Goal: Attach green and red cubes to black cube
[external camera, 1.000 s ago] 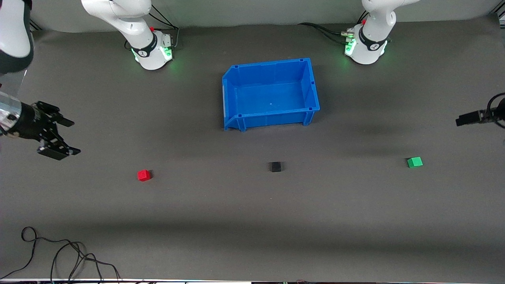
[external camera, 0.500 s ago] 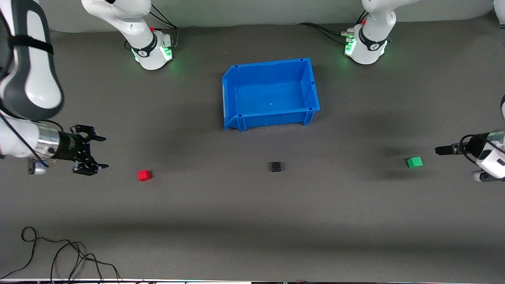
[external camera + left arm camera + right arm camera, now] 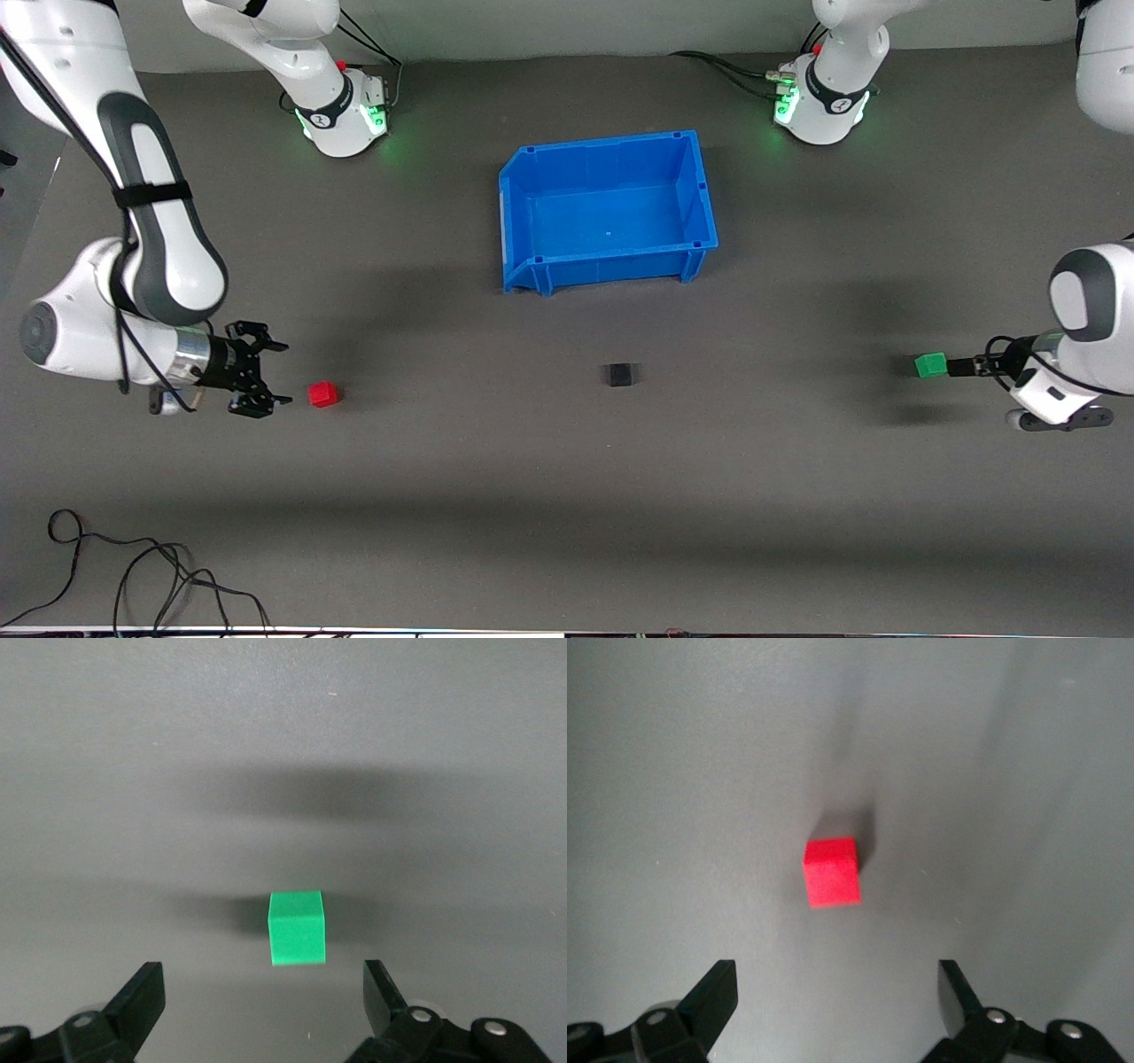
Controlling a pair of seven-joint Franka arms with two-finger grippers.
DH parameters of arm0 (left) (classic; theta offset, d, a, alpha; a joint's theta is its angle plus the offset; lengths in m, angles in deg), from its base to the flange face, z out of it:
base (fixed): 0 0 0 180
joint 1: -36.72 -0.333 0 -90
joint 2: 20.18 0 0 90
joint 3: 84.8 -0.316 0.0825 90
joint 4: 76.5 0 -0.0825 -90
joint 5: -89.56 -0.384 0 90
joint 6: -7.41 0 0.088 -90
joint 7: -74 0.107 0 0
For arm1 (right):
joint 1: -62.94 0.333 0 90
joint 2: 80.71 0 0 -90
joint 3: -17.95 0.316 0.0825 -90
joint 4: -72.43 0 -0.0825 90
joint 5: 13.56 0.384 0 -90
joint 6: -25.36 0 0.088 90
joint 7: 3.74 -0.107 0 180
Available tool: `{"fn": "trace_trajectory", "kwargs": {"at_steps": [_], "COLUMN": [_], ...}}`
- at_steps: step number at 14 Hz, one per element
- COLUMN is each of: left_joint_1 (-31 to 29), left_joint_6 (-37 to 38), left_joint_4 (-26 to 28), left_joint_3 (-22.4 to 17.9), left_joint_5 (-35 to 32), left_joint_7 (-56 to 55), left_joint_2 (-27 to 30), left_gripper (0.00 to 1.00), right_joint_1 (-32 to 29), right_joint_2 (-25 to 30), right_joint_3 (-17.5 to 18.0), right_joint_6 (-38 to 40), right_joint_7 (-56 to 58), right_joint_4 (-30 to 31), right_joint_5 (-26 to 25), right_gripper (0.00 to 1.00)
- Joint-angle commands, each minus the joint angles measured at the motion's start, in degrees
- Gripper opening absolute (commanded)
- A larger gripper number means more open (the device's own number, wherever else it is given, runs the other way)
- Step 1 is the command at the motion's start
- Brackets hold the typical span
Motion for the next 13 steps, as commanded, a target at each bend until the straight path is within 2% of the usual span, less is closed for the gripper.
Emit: {"fn": "trace_trajectory", "kwargs": {"at_steps": [1,4,8,11,13], "left_joint_1": [-0.53,-0.62,-0.53,-0.53,-0.53], "left_joint_6": [-3.56,-7.17,-12.17,-11.84,-11.75], "left_joint_4": [1.56,2.09,5.34,6.22,7.10], "left_joint_3": [0.50,0.50,0.50,0.50,0.50], "left_joint_5": [-0.92,-0.75,-0.30,-0.30,-0.30], "left_joint_7": [0.02,-0.25,-1.39,-2.44,-2.36], "left_joint_2": [-0.83,-3.56,-4.80,-4.36,-3.83], "left_gripper": [1.00,1.00,0.99,0.95,0.92], "right_joint_1": [0.21,0.30,0.30,0.73,0.74], "right_joint_2": [-4.97,-7.70,-10.07,-11.22,-11.22], "right_joint_3": [0.02,0.38,0.46,0.55,0.55], "right_joint_6": [-6.58,-9.59,-10.20,-11.61,-11.44], "right_joint_7": [3.89,5.91,6.17,6.17,6.09], "right_joint_4": [-0.96,-1.40,-1.66,-1.66,-1.84], "right_joint_5": [2.76,4.07,4.26,4.26,4.26], "right_gripper": [1.00,1.00,1.00,0.98,0.68]}}
